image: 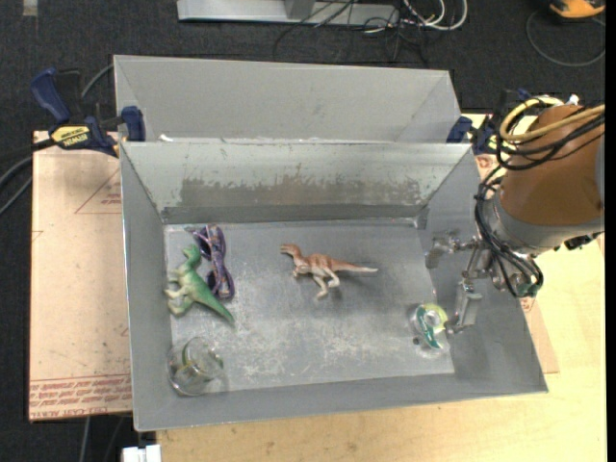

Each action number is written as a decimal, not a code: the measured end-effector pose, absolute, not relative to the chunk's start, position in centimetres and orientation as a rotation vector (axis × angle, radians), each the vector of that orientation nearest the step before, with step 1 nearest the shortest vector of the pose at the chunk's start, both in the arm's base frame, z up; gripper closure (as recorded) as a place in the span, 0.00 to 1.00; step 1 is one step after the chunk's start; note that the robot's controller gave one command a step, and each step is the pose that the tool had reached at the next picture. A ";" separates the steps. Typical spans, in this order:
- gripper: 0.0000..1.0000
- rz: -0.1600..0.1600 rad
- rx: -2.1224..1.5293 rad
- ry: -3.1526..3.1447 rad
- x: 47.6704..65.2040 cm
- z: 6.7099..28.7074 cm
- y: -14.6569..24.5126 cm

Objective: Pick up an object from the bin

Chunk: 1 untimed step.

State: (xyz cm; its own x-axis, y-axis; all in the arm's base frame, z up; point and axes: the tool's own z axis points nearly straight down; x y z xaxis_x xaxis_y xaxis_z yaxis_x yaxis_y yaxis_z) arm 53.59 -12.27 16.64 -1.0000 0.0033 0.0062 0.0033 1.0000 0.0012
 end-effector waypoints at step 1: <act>0.00 0.000 0.001 -3.143 53.8 17.1 -12.2</act>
Offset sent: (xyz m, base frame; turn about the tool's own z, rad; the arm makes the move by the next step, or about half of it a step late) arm -0.0033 -0.0294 -0.0964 -0.3069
